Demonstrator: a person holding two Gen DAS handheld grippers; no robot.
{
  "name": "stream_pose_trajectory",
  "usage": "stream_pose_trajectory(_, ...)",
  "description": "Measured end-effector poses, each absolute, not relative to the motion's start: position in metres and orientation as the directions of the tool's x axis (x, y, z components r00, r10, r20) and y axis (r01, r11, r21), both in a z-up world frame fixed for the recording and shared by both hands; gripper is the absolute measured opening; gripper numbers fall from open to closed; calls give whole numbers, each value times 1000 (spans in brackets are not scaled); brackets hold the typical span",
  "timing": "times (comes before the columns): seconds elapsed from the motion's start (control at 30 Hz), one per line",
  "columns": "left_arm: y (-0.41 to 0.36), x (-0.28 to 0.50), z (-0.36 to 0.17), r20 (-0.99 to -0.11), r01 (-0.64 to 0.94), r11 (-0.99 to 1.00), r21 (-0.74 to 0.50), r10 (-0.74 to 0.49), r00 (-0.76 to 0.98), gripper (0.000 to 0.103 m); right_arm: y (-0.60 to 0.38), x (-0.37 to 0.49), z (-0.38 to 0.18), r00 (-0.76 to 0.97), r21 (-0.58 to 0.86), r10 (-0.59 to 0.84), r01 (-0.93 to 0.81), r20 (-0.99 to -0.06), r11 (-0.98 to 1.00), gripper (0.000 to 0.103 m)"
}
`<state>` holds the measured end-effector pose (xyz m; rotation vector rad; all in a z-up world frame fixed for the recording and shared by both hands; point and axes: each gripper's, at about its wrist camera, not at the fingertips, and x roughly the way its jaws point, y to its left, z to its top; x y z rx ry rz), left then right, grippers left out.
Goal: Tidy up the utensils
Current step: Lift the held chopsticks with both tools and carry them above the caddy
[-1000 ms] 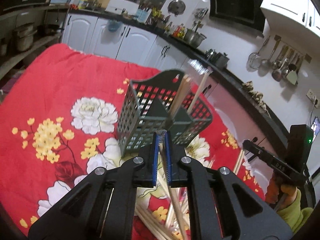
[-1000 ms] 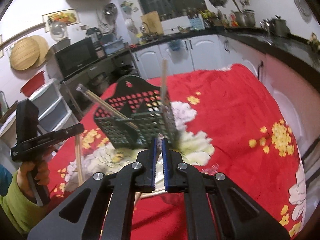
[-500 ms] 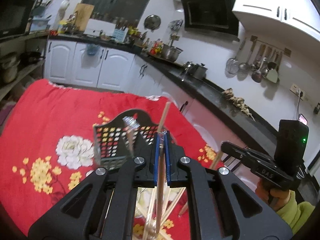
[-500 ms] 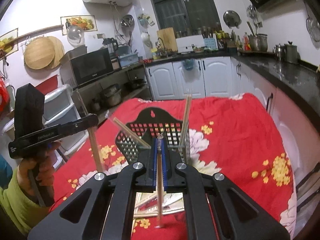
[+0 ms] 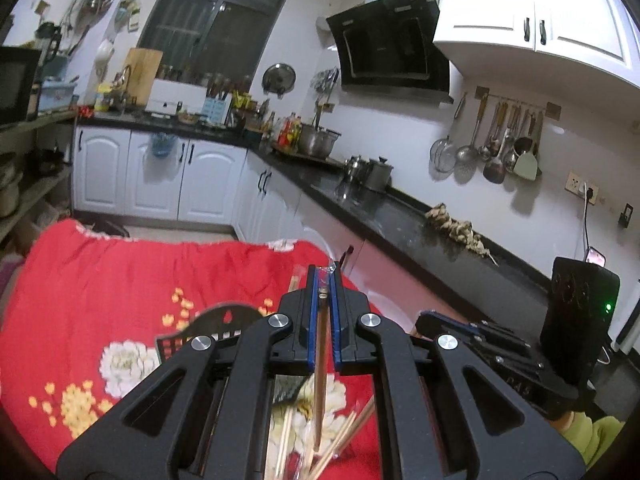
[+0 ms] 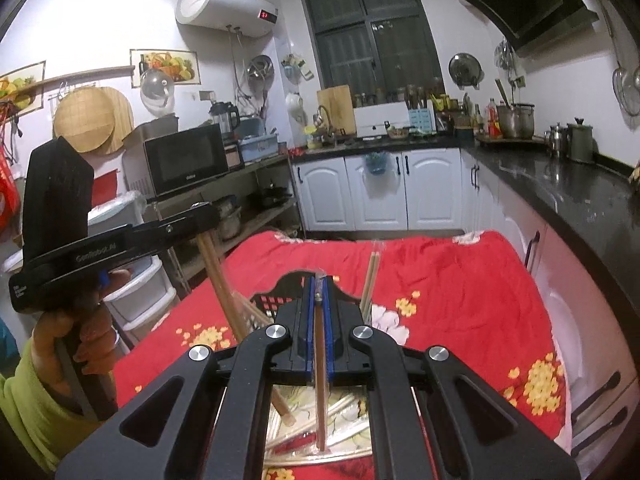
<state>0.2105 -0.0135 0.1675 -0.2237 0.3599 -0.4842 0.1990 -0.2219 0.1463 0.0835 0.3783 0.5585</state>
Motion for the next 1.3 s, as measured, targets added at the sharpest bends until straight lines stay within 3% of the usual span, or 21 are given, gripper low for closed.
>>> stream_pose_trajectory(0.77,3,234,234,-113,298,935,-191,-323,940,3,-221,230,223,866,120,494,-484,-75,867,4)
stream_pose_trajectory(1.07,-3,243,224,-114,275,950,-146,-292,950,3,-224,254,210,889,138,453,-441,-71,887,4)
stream_pose_trajectory(1.3,-4,258,200,-154,254,957,-137,-274,949,3,-216,271,181,888,130,443,-428,-123,894,4)
